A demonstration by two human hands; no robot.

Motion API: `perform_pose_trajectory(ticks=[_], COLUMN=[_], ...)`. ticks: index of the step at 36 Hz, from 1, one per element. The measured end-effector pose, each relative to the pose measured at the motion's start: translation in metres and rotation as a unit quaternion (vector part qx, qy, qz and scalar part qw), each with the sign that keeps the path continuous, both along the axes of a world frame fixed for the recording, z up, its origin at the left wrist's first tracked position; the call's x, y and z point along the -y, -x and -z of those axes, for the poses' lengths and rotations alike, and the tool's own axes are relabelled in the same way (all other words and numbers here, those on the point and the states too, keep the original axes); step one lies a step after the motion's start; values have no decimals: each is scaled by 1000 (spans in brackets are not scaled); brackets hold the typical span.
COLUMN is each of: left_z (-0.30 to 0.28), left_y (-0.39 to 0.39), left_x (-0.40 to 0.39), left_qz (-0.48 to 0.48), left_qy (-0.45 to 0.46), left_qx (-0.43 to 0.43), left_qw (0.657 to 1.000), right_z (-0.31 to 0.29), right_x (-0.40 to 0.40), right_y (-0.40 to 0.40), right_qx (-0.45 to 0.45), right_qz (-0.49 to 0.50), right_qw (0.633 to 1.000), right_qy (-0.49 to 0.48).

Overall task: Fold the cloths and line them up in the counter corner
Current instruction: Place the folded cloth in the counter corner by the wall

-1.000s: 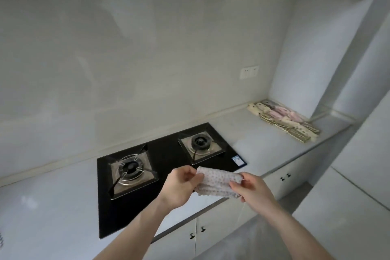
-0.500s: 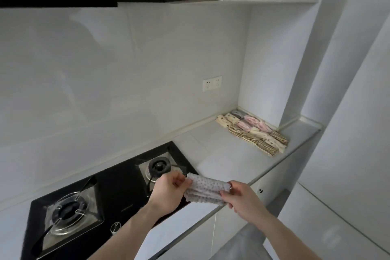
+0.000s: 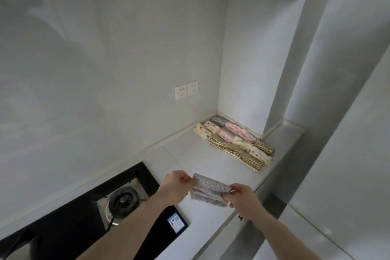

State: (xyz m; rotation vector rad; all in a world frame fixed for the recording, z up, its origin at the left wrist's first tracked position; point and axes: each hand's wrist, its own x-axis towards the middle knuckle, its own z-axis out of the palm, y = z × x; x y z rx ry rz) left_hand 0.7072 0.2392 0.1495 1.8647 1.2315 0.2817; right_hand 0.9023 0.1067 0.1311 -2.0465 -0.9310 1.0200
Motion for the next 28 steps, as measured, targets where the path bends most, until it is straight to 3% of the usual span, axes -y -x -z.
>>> perform_pose_trajectory(ticks=[4,8,14,28], left_z=[7,14,28,51], left_y=[-19,-26,-20,-67], left_x=[-30,-57,-89,-138], left_qz=[16,3,-44,-182], left_qy=[9,2,-4,2], left_qx=[-21,-32,-65,-101], left_qw=[1000,999,997,978], right_z=[17,34,77,151], right_x=[-33,-76,-148,-291], right_y=[-22,-52,-93,-160], right_qx=[-45,-156,-170,-194], right_qz=[55,137,156,101], right_qw=[997,975,967,961], right_qy=[35,76,109,171])
